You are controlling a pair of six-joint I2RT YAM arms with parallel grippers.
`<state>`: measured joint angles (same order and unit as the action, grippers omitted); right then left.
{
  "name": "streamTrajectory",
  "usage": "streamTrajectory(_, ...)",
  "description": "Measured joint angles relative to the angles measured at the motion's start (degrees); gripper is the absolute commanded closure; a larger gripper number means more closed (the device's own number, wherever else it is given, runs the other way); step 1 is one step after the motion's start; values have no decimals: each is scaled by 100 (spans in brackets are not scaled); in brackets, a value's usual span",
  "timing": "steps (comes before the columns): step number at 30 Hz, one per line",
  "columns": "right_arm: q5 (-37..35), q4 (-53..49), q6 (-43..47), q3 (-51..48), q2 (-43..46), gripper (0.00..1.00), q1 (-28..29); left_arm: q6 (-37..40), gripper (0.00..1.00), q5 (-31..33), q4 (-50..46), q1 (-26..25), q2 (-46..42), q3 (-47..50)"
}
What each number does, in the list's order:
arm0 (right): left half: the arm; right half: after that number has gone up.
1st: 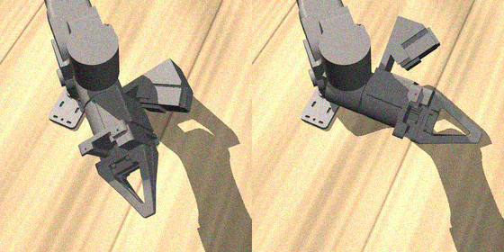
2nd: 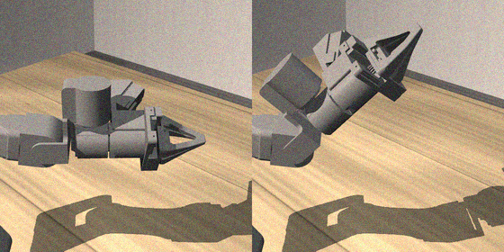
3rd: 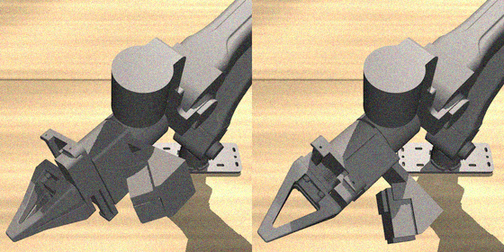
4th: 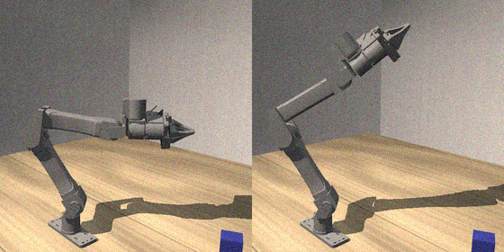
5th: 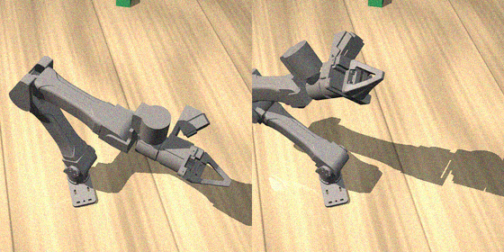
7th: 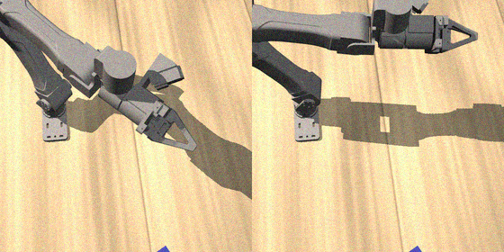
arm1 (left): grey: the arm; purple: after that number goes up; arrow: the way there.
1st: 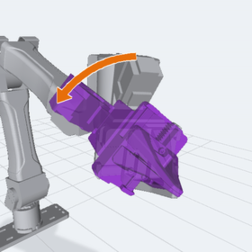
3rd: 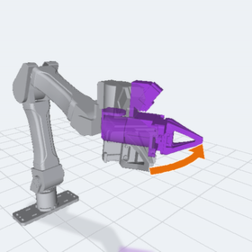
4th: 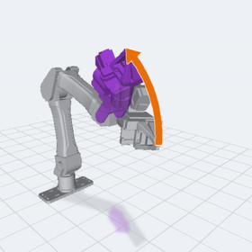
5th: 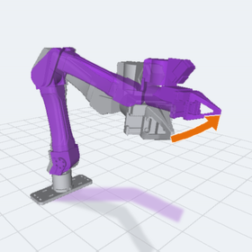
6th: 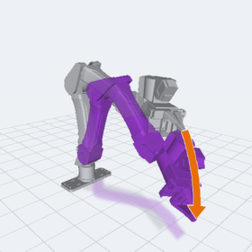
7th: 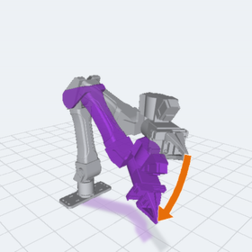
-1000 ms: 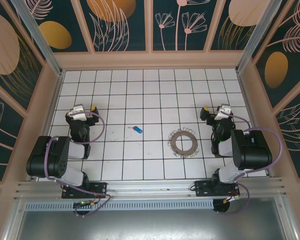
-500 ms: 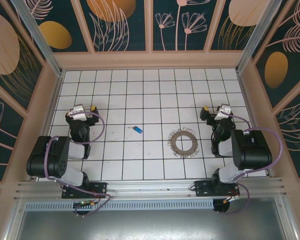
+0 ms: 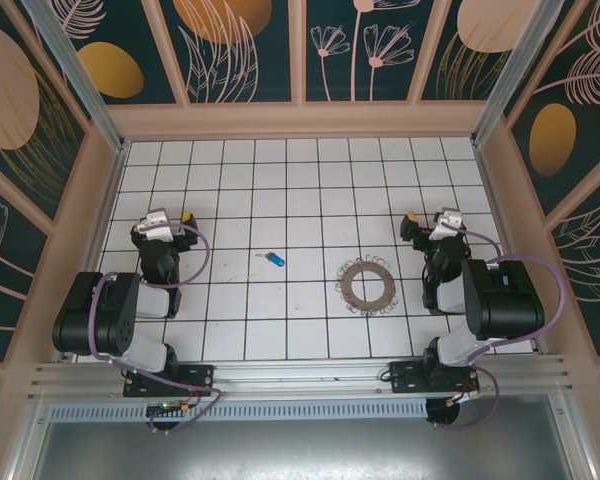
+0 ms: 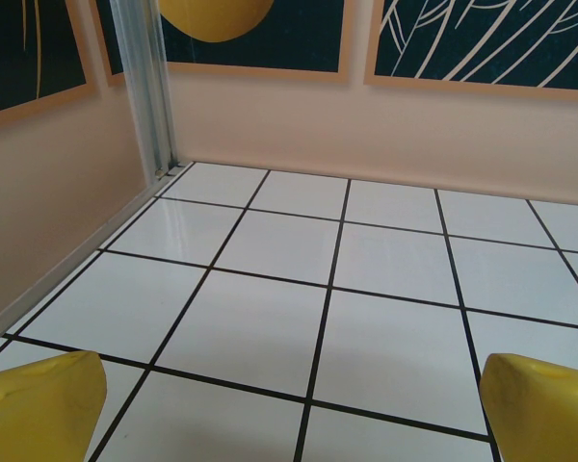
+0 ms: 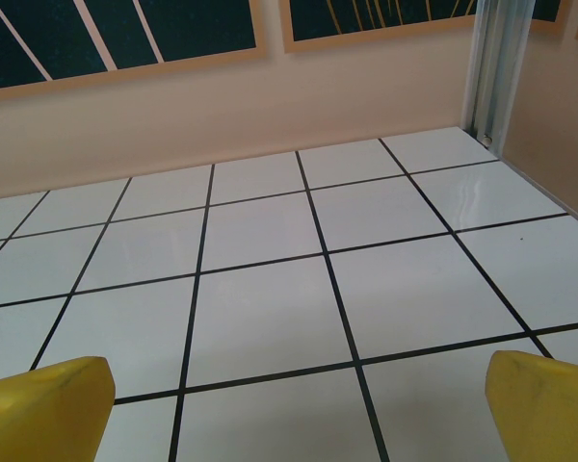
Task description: Put the keys on the keyring
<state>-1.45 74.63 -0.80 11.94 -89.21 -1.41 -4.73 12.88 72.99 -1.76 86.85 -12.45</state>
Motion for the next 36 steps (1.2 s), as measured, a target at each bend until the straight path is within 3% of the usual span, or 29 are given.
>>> streamTrajectory(20, -52, -22, 4, 0, 17, 1, 72, 2, 1, -7, -9, 0, -2, 0)
streamTrajectory(31, -302, -922, 44, 0, 1357, 1, 223, -7, 1, -87, -1231, 0, -667, -452)
streamTrajectory(36, -466, -2339, -365, 420, 2028, 1, 444, -424, 1, 129, -2315, 0, -1241, -726)
